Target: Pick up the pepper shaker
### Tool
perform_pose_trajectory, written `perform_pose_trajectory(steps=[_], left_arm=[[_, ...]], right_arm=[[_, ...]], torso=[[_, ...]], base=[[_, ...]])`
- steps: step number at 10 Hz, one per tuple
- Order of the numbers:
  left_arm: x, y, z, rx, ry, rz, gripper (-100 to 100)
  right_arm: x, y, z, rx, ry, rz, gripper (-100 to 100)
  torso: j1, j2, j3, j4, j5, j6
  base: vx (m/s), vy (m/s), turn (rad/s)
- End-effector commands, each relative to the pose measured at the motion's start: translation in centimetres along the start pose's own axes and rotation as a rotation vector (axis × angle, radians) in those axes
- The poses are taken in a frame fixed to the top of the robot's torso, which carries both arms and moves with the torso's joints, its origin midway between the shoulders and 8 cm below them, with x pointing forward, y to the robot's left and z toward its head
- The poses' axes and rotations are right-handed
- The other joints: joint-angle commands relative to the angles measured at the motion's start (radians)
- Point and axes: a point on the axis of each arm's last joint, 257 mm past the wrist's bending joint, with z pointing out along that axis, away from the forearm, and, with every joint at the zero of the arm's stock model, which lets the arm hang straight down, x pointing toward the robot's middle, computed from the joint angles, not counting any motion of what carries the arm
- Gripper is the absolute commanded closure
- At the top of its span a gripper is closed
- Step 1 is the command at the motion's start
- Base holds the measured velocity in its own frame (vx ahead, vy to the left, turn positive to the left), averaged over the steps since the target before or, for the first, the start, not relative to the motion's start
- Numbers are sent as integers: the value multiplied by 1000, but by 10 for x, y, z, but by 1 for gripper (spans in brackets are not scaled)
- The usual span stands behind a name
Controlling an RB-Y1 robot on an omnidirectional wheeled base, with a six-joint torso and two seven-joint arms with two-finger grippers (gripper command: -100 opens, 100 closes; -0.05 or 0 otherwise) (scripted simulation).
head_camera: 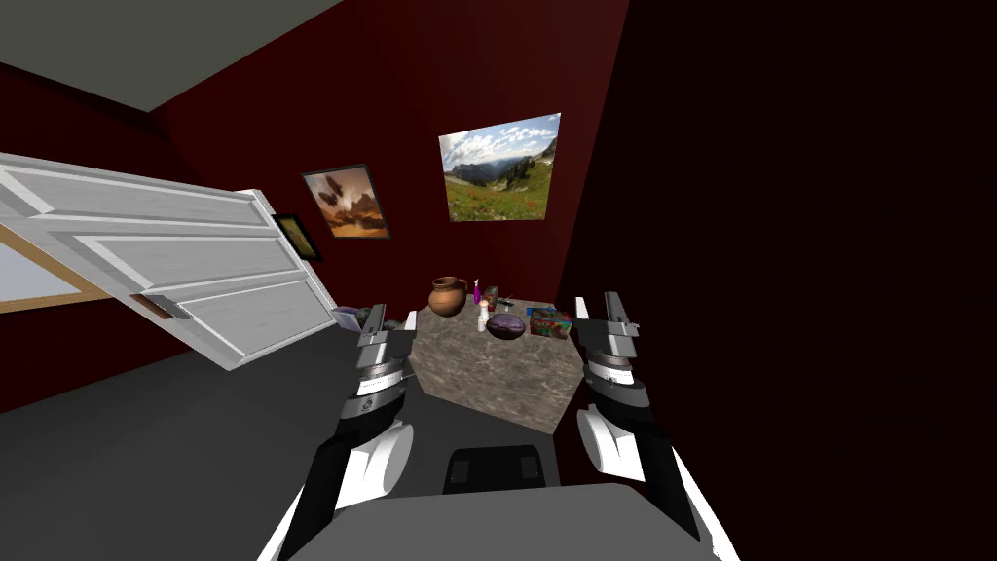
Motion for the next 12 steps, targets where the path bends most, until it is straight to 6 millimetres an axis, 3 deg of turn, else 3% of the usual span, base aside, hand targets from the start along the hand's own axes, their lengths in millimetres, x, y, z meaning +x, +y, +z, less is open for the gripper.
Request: perform_pose_trajectory(steps=[1, 4, 5, 7, 8, 11, 12], left_arm=[[6, 8, 1, -21, 30, -11, -100], [22, 40, 6, -99, 98, -63, -100], [22, 40, 6, -99, 98, -63, -100], [35, 71, 10, -174, 138, -119, -100], [35, 71, 10, -177, 138, -119, -100], [60, 119, 19, -299, 188, -226, -100], [59, 129, 15, -326, 185, -222, -100]], right_arm=[[0, 0, 0, 0, 0, 0, 0], [0, 0, 0, 0, 0, 0, 0], [0, 0, 0, 0, 0, 0, 0], [0, 0, 0, 0, 0, 0, 0], [0, 0, 0, 0, 0, 0, 0], [0, 0, 0, 0, 0, 0, 0], [0, 0, 0, 0, 0, 0, 0]], torso=[[0, 0, 0, 0, 0, 0], [1, 1, 0, 0, 0, 0], [1, 1, 1, 0, 0, 0], [1, 1, 0, 0, 0, 0], [1, 1, 0, 0, 0, 0], [1, 1, 0, 0, 0, 0], [2, 1, 1, 0, 0, 0]], base=[[-4, 4, 36], [-16, 12, 60], [-17, 7, 23], [-18, 9, 77], [-16, 8, 21], [-26, 16, 83], [-21, 16, 25]])
